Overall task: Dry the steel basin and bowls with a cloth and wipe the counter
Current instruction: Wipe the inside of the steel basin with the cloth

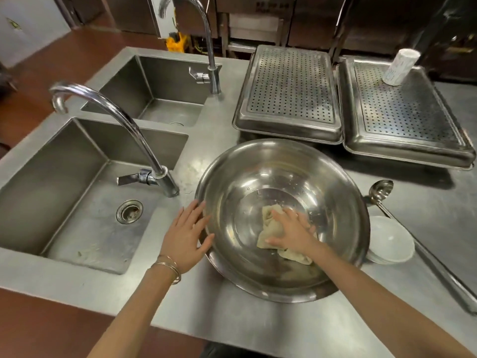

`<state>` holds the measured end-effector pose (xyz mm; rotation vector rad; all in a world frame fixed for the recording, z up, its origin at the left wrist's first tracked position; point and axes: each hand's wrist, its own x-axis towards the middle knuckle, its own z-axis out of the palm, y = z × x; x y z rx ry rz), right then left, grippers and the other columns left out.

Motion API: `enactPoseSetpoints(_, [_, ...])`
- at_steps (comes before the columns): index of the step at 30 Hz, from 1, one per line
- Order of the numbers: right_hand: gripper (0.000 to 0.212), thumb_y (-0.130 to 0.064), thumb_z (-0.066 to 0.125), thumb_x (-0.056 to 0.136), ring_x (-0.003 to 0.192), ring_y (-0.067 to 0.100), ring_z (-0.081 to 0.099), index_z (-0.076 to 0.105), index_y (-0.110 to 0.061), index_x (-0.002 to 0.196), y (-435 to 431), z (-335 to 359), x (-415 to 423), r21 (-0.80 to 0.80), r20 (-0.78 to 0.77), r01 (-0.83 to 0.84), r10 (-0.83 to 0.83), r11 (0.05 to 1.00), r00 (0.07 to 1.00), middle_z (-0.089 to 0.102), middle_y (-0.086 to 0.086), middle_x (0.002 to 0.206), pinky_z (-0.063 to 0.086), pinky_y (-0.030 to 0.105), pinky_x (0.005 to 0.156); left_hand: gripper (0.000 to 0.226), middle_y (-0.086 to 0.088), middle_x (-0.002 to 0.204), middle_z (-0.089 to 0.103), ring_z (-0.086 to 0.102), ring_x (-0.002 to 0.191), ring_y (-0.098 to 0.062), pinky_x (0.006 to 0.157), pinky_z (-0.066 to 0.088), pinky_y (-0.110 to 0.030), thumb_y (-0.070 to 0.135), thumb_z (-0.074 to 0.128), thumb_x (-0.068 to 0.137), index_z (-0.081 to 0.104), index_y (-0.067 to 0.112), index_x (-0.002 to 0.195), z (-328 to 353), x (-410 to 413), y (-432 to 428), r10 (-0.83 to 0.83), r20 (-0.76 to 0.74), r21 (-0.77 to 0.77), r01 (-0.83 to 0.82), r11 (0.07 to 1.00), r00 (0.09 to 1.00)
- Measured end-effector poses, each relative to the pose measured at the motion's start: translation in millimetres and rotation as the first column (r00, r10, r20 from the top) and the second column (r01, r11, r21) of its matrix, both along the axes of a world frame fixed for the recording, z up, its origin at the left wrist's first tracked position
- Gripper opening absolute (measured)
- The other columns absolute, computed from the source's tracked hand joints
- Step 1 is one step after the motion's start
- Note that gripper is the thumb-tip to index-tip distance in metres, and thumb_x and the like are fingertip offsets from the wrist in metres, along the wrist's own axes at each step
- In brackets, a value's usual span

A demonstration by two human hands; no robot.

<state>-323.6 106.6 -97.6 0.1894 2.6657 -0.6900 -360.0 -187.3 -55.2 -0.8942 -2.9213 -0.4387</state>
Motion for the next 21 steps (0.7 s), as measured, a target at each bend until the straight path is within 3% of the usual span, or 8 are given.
enactPoseSetpoints(2, [0.092, -0.066, 0.060, 0.072, 0.139, 0.037, -0.002, 0.009, -0.040, 0.145, -7, -8, -5, 0.095, 0.061, -0.009, 0.003, 0.995, 0.998, -0.003, 0.000, 0.154, 0.019, 0.062, 0.108, 0.072, -0.005, 0.155, 0.009, 0.007, 0.143, -0.018, 0.116, 0.011, -0.029, 0.053, 0.033, 0.084, 0.029, 0.013, 0.144, 1, -17, 6, 0.056, 0.101, 0.007, -0.057, 0.998, 0.993])
enactPoseSetpoints(4, [0.086, -0.066, 0.049, 0.080, 0.138, 0.039, -0.001, 0.002, -0.039, 0.146, -17, -14, -3, 0.275, 0.047, -0.044, 0.032, 0.961, 0.998, -0.007, 0.001, 0.155, 0.022, 0.062, 0.106, 0.079, -0.001, 0.155, -0.015, 0.001, 0.144, -0.016, 0.106, 0.025, -0.023, 0.038, 0.045, 0.086, 0.004, 0.013, 0.148, 2, -30, 16, 0.096, 0.244, 0.060, -0.114, 0.992, 0.965])
enactPoseSetpoints(8, [0.065, -0.058, 0.032, 0.090, 0.135, 0.037, 0.011, 0.006, -0.038, 0.145, -35, -22, 7, 0.469, -0.015, -0.204, 0.238, 0.859, 0.971, 0.004, -0.002, 0.155, 0.031, 0.057, 0.098, 0.083, 0.005, 0.151, -0.023, -0.001, 0.144, -0.017, 0.110, 0.027, -0.024, 0.009, 0.051, 0.085, -0.003, 0.011, 0.148, 2, -42, 24, 0.077, 0.299, 0.169, -0.133, 0.977, 0.951])
enactPoseSetpoints(10, [0.061, -0.043, 0.048, 0.089, 0.130, 0.035, 0.022, 0.013, -0.039, 0.139, -29, -26, 4, 0.464, -0.015, -0.358, 0.412, 0.810, 0.911, 0.014, -0.001, 0.151, 0.036, 0.051, 0.093, 0.083, 0.006, 0.151, -0.024, -0.001, 0.144, -0.016, 0.107, 0.031, -0.023, 0.009, 0.050, 0.086, -0.004, 0.013, 0.148, -2, -44, 20, 0.045, 0.310, 0.188, -0.107, 0.976, 0.950])
enactPoseSetpoints(12, [0.067, -0.027, 0.063, 0.079, 0.120, 0.032, 0.034, 0.019, -0.038, 0.129, -18, -25, -8, 0.420, -0.106, -0.394, 0.476, 0.818, 0.873, 0.025, -0.002, 0.143, 0.041, 0.045, 0.086, 0.085, 0.008, 0.151, -0.025, -0.002, 0.144, -0.015, 0.108, 0.032, -0.026, 0.010, 0.051, 0.086, -0.006, 0.015, 0.148, -3, -46, 16, 0.009, 0.322, 0.207, -0.080, 0.975, 0.947])
enactPoseSetpoints(16, [0.063, -0.033, 0.065, 0.083, 0.112, 0.028, 0.032, 0.027, -0.037, 0.134, -17, -8, -67, 0.257, -0.402, 0.048, 0.061, 0.965, 0.914, 0.033, 0.000, 0.137, 0.044, 0.049, 0.082, 0.086, 0.005, 0.151, -0.027, -0.012, 0.143, -0.012, 0.113, 0.026, -0.028, 0.007, 0.051, 0.084, -0.008, 0.015, 0.147, -5, -53, 17, -0.035, 0.319, 0.216, -0.036, 0.976, 0.947])
enactPoseSetpoints(19, [0.058, -0.039, 0.054, 0.090, 0.119, 0.030, 0.030, 0.029, -0.028, 0.141, -51, -10, -114, 0.128, -0.322, 0.283, -0.230, 0.951, 0.918, 0.025, 0.004, 0.144, 0.041, 0.049, 0.092, 0.087, 0.006, 0.151, -0.027, -0.013, 0.143, -0.011, 0.110, 0.024, -0.021, 0.008, 0.052, 0.084, -0.008, 0.015, 0.147, -8, -59, 17, -0.063, 0.282, 0.216, 0.000, 0.976, 0.957])
enactPoseSetpoints(21, [0.060, -0.037, 0.054, 0.089, 0.121, 0.033, 0.034, 0.029, -0.022, 0.142, -80, -20, -118, 0.169, -0.325, 0.293, -0.228, 0.941, 0.918, 0.028, 0.010, 0.144, 0.042, 0.051, 0.092, 0.087, 0.005, 0.152, -0.025, -0.014, 0.142, -0.011, 0.112, 0.014, -0.018, 0.004, 0.051, 0.082, -0.006, 0.015, 0.147, -10, -60, 18, -0.075, 0.301, 0.259, -0.005, 0.966, 0.951])
